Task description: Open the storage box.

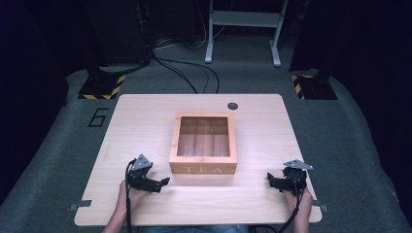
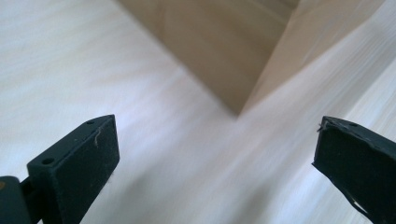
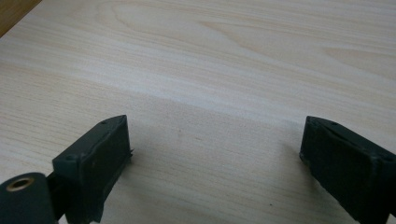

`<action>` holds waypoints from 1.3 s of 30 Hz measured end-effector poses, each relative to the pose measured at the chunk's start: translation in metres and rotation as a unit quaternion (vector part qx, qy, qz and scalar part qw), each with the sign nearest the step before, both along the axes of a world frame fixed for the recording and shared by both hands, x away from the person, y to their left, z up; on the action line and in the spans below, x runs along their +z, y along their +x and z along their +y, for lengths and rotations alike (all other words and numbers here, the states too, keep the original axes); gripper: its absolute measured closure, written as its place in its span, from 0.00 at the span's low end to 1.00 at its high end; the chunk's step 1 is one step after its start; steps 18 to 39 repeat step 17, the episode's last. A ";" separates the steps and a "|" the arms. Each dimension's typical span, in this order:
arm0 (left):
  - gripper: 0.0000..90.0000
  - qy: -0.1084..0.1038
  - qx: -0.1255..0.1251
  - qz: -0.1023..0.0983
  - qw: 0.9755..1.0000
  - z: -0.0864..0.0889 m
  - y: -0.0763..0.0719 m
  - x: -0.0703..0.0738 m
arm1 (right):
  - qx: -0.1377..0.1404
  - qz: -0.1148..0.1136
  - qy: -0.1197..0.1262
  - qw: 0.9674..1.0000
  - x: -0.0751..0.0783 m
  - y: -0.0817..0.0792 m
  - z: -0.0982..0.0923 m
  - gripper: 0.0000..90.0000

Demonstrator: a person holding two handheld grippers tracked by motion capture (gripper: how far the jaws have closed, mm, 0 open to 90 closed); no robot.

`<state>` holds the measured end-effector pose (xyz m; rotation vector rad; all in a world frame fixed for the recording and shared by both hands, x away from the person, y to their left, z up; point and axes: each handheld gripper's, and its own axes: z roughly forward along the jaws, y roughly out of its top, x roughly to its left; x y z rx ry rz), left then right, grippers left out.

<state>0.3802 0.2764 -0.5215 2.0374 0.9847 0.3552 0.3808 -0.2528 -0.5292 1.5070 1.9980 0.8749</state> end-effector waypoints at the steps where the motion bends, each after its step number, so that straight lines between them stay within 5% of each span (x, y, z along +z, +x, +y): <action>1: 0.00 0.005 0.006 0.006 1.000 0.005 -0.006 -0.006 | 0.000 0.000 0.000 1.000 0.000 0.000 0.000 0.09; 6: 0.00 0.030 0.013 0.009 0.999 0.011 -0.015 -0.007 | 0.000 0.000 0.000 1.000 0.000 0.000 0.000 0.09; 10: 0.00 0.081 0.007 0.006 0.997 0.007 -0.020 -0.009 | -0.001 0.001 -0.001 1.000 0.000 0.000 0.000 0.09; 39: 0.00 0.077 0.018 0.006 0.997 0.006 -0.021 -0.009 | -0.001 0.001 -0.001 1.000 0.000 0.000 0.000 0.09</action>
